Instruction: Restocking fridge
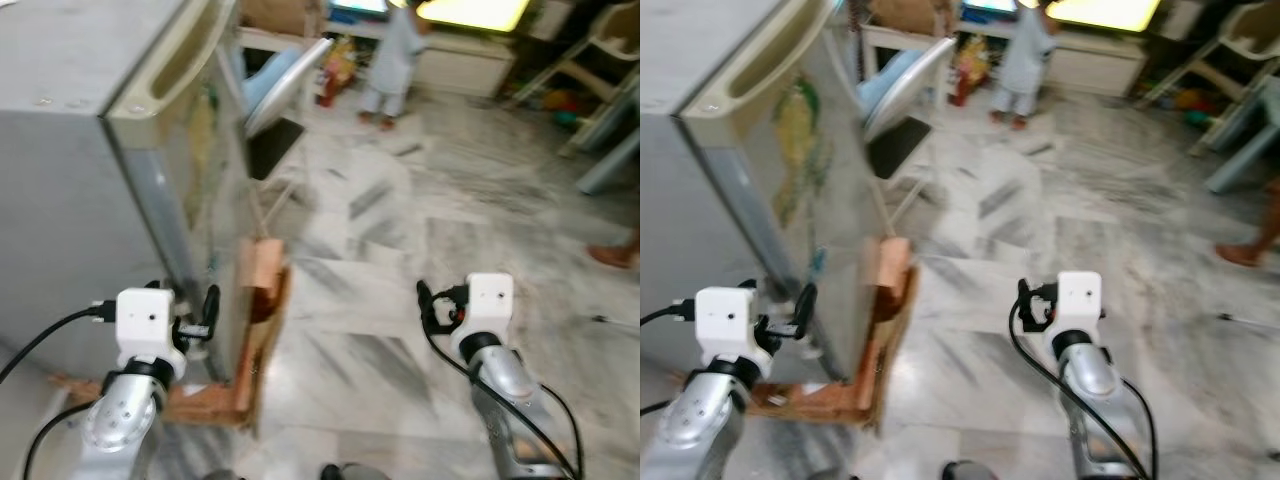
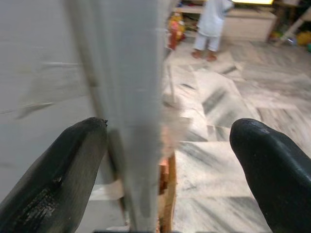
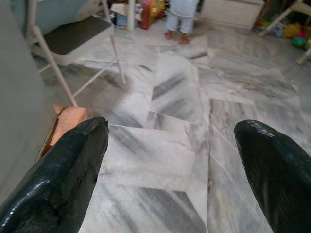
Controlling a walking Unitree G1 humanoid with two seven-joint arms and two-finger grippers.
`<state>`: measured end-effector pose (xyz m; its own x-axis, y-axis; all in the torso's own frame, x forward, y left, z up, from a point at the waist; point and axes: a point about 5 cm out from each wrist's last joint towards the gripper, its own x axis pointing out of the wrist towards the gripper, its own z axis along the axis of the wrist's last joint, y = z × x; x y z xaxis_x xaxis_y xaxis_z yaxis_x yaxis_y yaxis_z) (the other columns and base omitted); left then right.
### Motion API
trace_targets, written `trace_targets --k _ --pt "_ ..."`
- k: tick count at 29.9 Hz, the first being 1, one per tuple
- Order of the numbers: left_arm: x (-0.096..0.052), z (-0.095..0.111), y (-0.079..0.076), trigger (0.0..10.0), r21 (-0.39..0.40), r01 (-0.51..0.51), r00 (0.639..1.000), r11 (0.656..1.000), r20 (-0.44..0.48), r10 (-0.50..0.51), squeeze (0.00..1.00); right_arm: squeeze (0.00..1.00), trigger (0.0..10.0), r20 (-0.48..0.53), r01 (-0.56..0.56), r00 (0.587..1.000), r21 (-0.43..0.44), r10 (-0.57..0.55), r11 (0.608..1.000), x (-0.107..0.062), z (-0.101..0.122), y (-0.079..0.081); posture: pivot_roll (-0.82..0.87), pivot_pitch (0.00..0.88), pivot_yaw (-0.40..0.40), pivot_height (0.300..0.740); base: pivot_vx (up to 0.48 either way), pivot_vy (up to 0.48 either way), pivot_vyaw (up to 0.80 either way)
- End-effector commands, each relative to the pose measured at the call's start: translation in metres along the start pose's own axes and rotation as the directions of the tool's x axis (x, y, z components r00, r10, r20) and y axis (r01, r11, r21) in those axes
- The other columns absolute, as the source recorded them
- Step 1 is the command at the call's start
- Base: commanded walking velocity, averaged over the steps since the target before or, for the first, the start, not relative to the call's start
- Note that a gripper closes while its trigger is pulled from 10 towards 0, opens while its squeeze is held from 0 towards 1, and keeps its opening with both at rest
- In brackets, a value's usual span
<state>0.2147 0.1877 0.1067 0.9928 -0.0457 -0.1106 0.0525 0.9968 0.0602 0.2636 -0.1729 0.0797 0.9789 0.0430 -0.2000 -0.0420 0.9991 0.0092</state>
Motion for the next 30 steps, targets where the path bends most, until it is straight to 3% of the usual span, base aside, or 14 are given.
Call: trace_targets --k 1,6,11,16,20,23,30 --pt "0.001 0.004 -0.005 10.0 -0.004 0.017 1.000 1.000 0.016 -0.017 0.00 0.00 10.0 -0.014 0.020 1.000 -0.012 -0.020 1.000 -0.001 -0.001 -0.006 0.07 0.085 -0.078 0.740 0.000 0.000 -0.80" --pt "0.007 0.005 -0.001 10.0 -0.007 0.002 1.000 1.000 0.017 -0.002 0.00 0.00 10.0 -0.012 0.016 1.000 -0.009 -0.016 1.000 -0.002 -0.002 -0.005 0.07 0.084 -0.077 0.740 0.000 0.000 -0.44" --pt "0.015 0.007 0.012 10.0 0.019 -0.052 0.999 0.998 0.014 0.052 0.00 0.00 10.0 -0.009 0.010 1.000 0.004 -0.010 1.000 -0.002 -0.002 -0.003 0.06 0.084 -0.077 0.740 0.000 0.000 0.00" --pt "0.014 0.005 0.014 10.0 0.014 -0.049 0.999 0.999 -0.004 0.049 0.00 0.00 10.0 -0.011 0.008 1.000 0.001 -0.008 1.000 -0.002 -0.003 -0.005 0.06 0.083 -0.074 0.740 0.000 0.000 0.00" --pt "0.001 -0.015 0.009 10.0 0.046 -0.010 0.994 0.999 -0.110 0.015 0.00 0.00 10.0 -0.038 -0.020 0.999 0.018 0.021 1.000 -0.005 -0.007 -0.003 0.06 0.084 -0.072 0.740 0.000 0.000 0.00" --pt "-0.003 -0.024 0.014 10.0 0.064 -0.049 0.987 0.997 -0.151 0.058 0.00 0.00 10.0 -0.046 -0.033 0.998 0.023 0.034 0.999 -0.005 -0.009 0.000 0.06 0.084 -0.075 0.740 0.000 0.000 0.00" --pt "0.008 -0.018 0.025 10.0 0.071 -0.092 0.988 0.993 -0.121 0.100 0.00 0.00 10.0 -0.055 -0.051 0.997 0.021 0.052 0.998 -0.004 -0.010 0.003 0.07 0.082 -0.085 0.740 0.000 0.000 0.00"
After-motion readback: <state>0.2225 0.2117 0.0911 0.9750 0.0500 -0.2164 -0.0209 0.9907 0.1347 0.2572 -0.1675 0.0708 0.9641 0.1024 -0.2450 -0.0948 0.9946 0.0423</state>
